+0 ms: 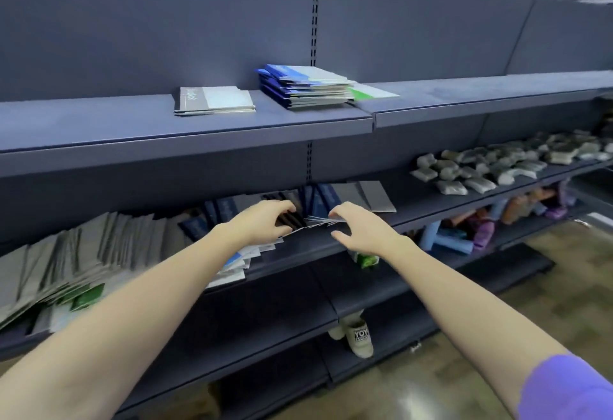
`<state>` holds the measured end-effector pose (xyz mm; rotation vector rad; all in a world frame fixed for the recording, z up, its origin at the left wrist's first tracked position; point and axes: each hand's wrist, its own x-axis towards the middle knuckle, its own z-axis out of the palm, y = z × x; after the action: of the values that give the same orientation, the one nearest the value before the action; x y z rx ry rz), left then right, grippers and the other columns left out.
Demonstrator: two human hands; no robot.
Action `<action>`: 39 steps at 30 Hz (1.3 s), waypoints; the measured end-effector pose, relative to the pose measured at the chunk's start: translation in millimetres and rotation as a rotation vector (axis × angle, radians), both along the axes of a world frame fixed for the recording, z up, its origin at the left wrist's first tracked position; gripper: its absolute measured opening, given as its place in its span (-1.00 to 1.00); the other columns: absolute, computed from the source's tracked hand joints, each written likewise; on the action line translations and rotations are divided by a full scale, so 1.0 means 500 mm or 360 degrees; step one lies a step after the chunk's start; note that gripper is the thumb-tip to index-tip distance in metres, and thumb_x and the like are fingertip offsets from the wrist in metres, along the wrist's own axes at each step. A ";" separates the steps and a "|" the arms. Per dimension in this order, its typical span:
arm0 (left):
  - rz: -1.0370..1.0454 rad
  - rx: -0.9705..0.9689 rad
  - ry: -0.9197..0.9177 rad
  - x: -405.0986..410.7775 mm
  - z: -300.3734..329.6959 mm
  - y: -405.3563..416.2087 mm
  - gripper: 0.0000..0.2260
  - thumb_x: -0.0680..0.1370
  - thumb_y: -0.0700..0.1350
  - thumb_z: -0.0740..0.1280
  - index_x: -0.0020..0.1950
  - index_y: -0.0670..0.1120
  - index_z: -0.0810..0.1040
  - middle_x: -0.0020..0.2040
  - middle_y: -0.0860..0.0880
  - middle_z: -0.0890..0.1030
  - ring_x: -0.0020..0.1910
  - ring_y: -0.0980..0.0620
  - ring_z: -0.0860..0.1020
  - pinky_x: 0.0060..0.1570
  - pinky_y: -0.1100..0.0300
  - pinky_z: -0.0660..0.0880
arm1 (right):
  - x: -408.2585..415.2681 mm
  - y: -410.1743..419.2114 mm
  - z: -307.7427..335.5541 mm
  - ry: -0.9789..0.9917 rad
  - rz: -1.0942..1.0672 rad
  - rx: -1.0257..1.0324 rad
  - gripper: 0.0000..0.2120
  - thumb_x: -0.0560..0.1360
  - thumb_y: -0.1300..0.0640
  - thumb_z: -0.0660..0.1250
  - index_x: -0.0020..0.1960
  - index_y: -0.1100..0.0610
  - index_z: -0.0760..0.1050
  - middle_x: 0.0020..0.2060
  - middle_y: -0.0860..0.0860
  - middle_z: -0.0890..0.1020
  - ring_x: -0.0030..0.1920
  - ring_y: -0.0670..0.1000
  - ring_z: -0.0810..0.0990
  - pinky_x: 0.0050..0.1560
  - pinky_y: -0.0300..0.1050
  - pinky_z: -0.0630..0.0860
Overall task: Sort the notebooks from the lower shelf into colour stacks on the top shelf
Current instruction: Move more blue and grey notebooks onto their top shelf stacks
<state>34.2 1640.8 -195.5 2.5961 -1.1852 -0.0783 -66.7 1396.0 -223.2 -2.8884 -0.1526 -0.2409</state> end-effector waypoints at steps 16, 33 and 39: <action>0.0207 0.0147 0.0064 0.057 -0.112 -0.206 -0.48 0.62 0.05 0.31 0.54 0.02 0.27 0.46 -0.04 0.41 0.37 -0.06 0.43 0.28 0.05 0.43 | 0.133 -0.241 -0.127 0.0214 -0.0084 0.0153 -0.54 0.55 -0.03 0.35 0.40 0.08 0.42 0.25 0.08 0.51 0.24 0.12 0.50 0.20 0.02 0.48; 0.0818 0.0242 0.0353 0.126 -0.207 -0.364 -0.39 0.62 0.09 0.30 0.60 -0.05 0.18 0.55 -0.07 0.30 0.47 -0.09 0.34 0.37 0.10 0.36 | 0.287 -0.327 -0.202 0.0297 0.0241 0.0022 -0.39 0.47 -0.23 0.40 0.41 0.05 0.40 0.33 0.08 0.44 0.25 0.15 0.50 0.14 -0.05 0.51; 0.0756 0.0356 0.0119 0.115 -0.203 -0.383 -0.46 0.61 0.06 0.32 0.54 -0.06 0.31 0.49 -0.09 0.36 0.41 -0.10 0.37 0.31 0.09 0.41 | 0.301 -0.345 -0.207 0.0324 0.0294 -0.0066 -0.43 0.46 -0.11 0.38 0.40 0.09 0.41 0.27 0.10 0.48 0.14 0.17 0.56 0.05 -0.06 0.54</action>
<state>91.7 1449.4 -296.9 2.9658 -0.5360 -0.2162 83.6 1223.5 -326.8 -2.8927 -0.3886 0.0906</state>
